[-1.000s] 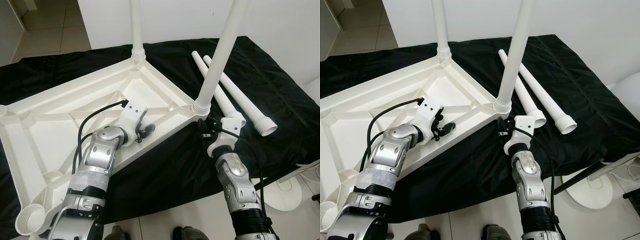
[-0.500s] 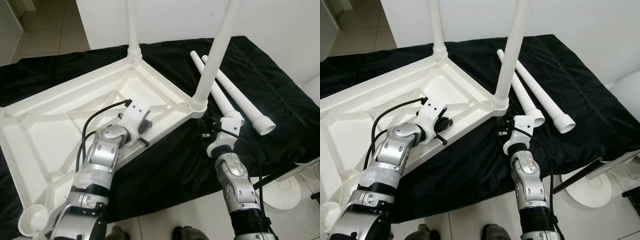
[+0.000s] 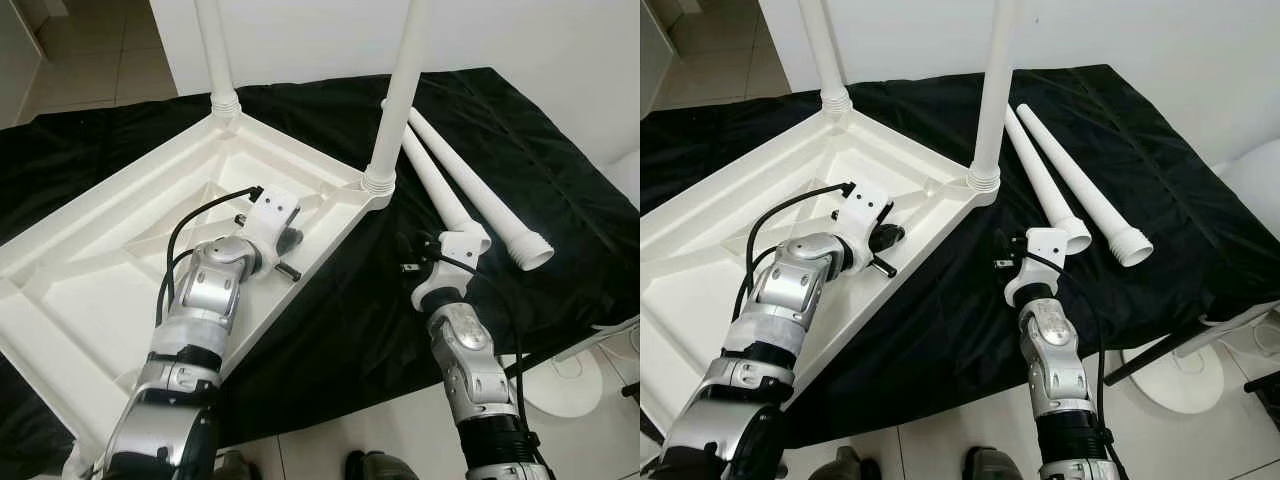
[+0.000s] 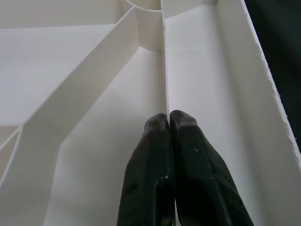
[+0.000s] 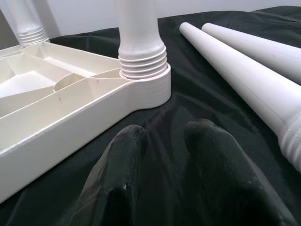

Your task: Building children table

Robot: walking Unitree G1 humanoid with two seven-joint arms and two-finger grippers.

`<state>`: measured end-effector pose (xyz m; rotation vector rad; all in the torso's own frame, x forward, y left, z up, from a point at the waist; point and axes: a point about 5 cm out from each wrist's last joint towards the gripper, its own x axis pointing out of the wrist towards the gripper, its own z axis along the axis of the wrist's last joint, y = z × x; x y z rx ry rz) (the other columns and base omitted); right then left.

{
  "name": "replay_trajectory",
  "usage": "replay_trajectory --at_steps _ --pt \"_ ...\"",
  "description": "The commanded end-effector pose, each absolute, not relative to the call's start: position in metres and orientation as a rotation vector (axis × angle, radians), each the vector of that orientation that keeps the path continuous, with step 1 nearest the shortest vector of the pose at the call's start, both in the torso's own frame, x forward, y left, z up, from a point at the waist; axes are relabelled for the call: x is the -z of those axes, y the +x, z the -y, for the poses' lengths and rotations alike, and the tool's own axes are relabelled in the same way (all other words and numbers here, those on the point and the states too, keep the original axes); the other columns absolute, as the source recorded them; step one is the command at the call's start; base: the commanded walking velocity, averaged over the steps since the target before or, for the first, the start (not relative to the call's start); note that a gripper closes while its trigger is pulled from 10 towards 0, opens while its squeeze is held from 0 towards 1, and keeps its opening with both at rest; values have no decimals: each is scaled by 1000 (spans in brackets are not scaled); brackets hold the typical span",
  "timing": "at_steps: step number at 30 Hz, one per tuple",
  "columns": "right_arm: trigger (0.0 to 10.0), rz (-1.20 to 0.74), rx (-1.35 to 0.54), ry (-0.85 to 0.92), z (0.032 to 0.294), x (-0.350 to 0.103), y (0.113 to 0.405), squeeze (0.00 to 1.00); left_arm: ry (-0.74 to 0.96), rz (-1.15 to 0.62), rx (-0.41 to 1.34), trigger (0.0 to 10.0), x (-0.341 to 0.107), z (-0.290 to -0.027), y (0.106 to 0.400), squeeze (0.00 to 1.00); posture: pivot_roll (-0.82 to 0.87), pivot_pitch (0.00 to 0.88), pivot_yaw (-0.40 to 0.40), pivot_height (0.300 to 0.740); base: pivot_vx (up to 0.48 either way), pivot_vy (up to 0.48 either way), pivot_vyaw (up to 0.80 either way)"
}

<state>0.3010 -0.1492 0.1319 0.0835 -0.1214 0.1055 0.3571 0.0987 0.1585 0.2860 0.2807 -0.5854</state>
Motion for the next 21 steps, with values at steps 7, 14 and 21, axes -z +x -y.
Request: replay_trajectory --at_steps 7,14,21 --pt "10000 120 -96 81 148 -131 302 0 169 -111 280 10000 -181 -101 367 1000 -101 72 52 740 0 0 0" --pt "10000 123 -92 78 148 -131 302 0 71 10 354 10000 -202 -105 364 75 -99 78 55 740 0 0 0" --pt "10000 122 -90 78 148 -130 301 0 91 21 423 10000 -203 -117 359 0 -97 80 55 740 0 0 0"
